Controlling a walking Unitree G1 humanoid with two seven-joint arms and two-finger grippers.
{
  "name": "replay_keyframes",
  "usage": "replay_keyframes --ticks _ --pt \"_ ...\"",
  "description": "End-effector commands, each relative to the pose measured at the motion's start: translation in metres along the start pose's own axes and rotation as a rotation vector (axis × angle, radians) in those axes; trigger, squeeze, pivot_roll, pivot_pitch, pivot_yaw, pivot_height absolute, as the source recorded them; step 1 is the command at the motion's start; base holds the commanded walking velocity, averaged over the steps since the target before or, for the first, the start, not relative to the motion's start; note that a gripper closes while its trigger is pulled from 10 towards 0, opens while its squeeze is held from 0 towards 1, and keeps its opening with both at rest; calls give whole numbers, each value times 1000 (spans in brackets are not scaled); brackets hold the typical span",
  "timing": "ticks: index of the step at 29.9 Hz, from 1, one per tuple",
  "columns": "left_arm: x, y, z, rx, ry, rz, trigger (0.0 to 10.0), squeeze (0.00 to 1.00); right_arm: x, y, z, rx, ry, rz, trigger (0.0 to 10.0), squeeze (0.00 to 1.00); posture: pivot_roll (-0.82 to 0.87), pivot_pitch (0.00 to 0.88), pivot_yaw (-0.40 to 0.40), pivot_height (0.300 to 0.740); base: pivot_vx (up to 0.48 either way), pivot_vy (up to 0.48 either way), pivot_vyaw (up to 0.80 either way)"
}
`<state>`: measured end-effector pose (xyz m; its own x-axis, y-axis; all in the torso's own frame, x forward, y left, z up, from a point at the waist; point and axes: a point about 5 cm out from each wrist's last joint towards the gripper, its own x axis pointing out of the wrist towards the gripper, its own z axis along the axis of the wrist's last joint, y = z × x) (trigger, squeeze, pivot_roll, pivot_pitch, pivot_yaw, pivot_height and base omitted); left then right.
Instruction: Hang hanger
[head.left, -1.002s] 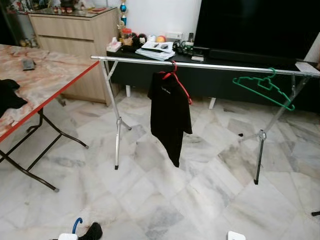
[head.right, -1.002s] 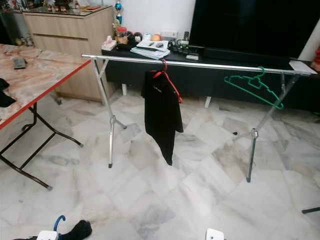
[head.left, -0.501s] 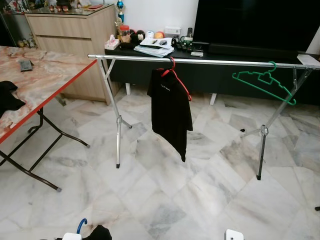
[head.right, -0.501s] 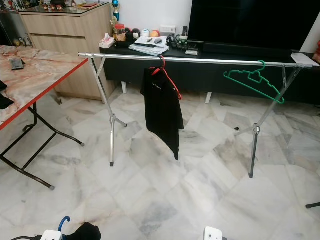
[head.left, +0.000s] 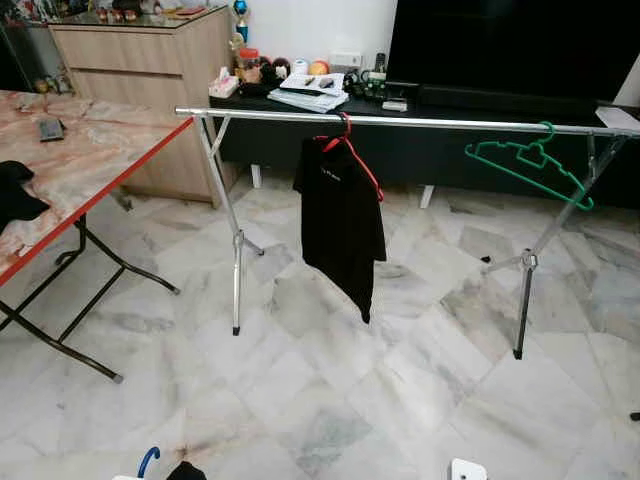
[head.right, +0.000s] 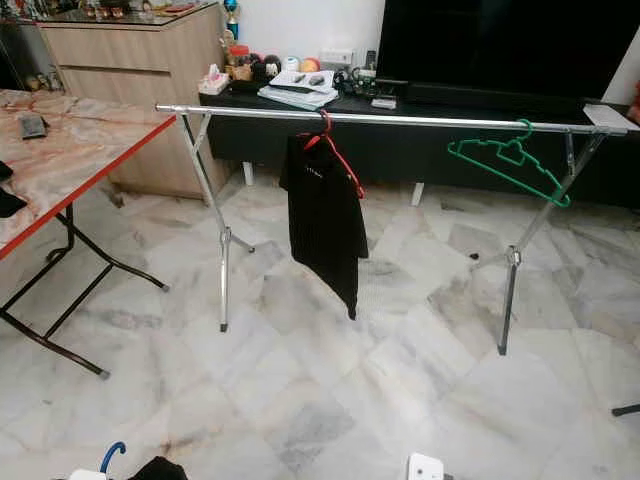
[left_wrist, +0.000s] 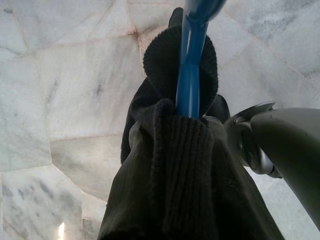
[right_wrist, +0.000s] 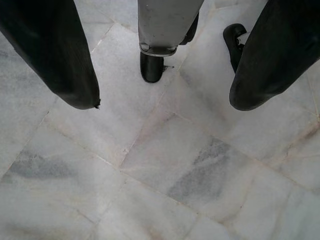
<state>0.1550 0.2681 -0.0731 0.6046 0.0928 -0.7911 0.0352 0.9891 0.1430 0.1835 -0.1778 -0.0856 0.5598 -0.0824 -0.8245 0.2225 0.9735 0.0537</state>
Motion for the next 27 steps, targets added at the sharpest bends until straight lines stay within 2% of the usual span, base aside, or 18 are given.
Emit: replay_keyframes --ticks 1,5,9,11,27 --pt "-2 4 -5 2 11 9 10000 0 0 0 -1 -10 2 1 10000 0 47 51 15 740 0 0 0" --pt "3 -8 4 9 -2 -4 10000 0 0 0 -2 -10 4 1 10000 0 48 38 16 740 0 0 0" --pt "5 -12 6 13 -6 -9 10000 0 0 0 -3 -14 11 5 10000 0 50 28 18 740 0 0 0" --pt "5 -13 6 14 -6 -11 10000 0 0 0 -3 -38 16 8 10000 0 50 24 17 740 0 0 0" --pt "5 -13 6 14 -6 -11 10000 0 0 0 -3 -38 16 8 10000 0 50 24 17 740 0 0 0"
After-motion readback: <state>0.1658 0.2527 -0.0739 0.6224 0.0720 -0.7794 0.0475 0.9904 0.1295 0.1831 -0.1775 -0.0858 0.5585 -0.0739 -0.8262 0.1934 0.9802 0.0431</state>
